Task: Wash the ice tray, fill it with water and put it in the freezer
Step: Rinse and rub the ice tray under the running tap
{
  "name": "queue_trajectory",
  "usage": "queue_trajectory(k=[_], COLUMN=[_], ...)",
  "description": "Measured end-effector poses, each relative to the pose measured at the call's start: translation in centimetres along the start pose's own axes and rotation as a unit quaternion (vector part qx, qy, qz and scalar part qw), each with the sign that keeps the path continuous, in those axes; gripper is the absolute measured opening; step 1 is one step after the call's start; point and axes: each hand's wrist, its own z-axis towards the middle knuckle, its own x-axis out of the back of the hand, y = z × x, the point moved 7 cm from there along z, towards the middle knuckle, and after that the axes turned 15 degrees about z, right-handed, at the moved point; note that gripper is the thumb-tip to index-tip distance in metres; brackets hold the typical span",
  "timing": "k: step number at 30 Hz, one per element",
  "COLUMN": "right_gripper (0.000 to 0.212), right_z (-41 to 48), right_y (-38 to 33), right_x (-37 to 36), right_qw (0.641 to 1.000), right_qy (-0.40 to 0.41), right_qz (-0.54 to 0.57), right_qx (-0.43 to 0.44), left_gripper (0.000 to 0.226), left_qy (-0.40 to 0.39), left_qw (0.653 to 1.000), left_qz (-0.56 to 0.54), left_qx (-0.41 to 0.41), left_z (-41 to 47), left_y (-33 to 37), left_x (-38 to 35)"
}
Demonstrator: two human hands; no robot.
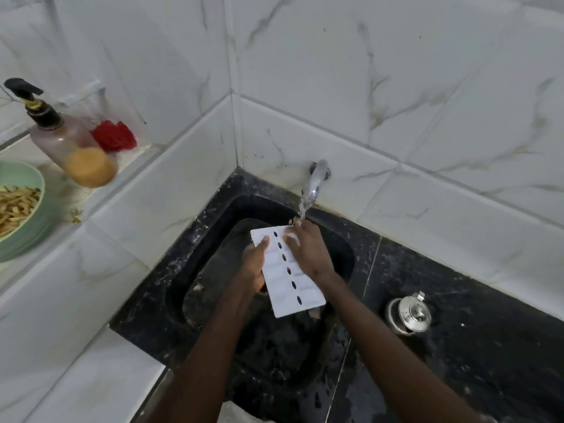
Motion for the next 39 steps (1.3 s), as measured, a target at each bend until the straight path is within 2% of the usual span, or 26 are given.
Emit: queue_trajectory(k=[2, 5, 8, 10, 13, 15, 18, 21, 23, 25, 28, 31, 33, 34, 37, 39], right_gripper=[0.040, 0.053, 0.061, 0.056, 0.054, 0.059, 0.066, 0.066, 0.071, 0.078, 0.070, 0.061, 0.063, 0.065, 0.064, 0.063], right_z=[-0.5, -0.5, -0.7, -0.7, -0.2, 0.0, -0.8, -0.9, -0.5, -0.5, -1.2, -1.1, -0.9, -0.9, -1.1, -1.0], right_y=[0.6, 1.3, 0.3, 0.6, 1.1, 0.5, -0.6, -0.2, 0.0, -0.3, -0.4, 0.5, 0.8, 0.6, -0.4, -0.2], right_x=[-0.1, 0.3, -0.1, 0.9, 2.8, 2.4, 1.1, 1.8, 2.0, 1.2, 0.5, 1.8, 2.5, 2.4, 1.2, 1.3], right_qw=[0.999, 0.996, 0.997, 0.997, 0.995, 0.996, 0.994, 0.994, 0.994, 0.993, 0.992, 0.997, 0.998, 0.998, 0.992, 0.990], right_qy=[0.001, 0.004, -0.057, -0.049, -0.001, -0.021, -0.088, -0.061, -0.041, -0.072, -0.109, -0.047, -0.002, -0.006, -0.082, -0.088], right_qz=[-0.046, -0.025, -0.025, -0.060, -0.082, -0.052, -0.033, -0.083, -0.095, -0.063, -0.029, -0.045, -0.030, -0.032, -0.097, -0.110], right_qx=[-0.001, -0.086, -0.052, -0.025, -0.055, -0.075, -0.056, -0.031, -0.048, -0.067, -0.055, -0.039, -0.050, -0.044, 0.003, -0.001], left_gripper=[0.032, 0.025, 0.025, 0.023, 0.026, 0.026, 0.023, 0.018, 0.018, 0.020, 0.022, 0.021, 0.016, 0.017, 0.024, 0.021], left_qy=[0.016, 0.021, 0.049, 0.058, 0.058, 0.053, 0.062, 0.086, 0.088, 0.082, 0.084, 0.080, 0.070, 0.064, 0.056, 0.061], left_qw=[1.000, 1.000, 0.998, 0.997, 0.997, 0.996, 0.996, 0.995, 0.994, 0.995, 0.995, 0.995, 0.996, 0.997, 0.997, 0.997], left_qz=[-0.001, -0.009, -0.019, -0.023, -0.023, -0.026, -0.021, -0.016, -0.014, -0.013, -0.016, -0.009, -0.008, -0.008, 0.009, 0.009], left_qx=[-0.001, -0.015, -0.043, -0.042, -0.052, -0.060, -0.068, -0.056, -0.056, -0.057, -0.056, -0.051, -0.052, -0.053, -0.049, -0.050], left_z=[0.3, 0.5, 1.0, 1.3, 0.8, 0.8, 0.7, -0.2, -0.6, -0.7, -0.4, -0.6, -0.7, -0.7, -0.7, -0.7], left_y=[-0.6, -0.8, -0.1, 0.2, 0.5, 0.4, 0.8, 0.5, 0.6, 0.8, 0.7, 0.5, 0.6, 0.6, 0.5, 0.6], left_x=[-0.6, -2.0, -1.9, -1.8, -2.5, -2.9, -2.5, -2.0, -2.5, -2.8, -2.2, -2.2, -2.6, -2.8, -3.4, -3.5])
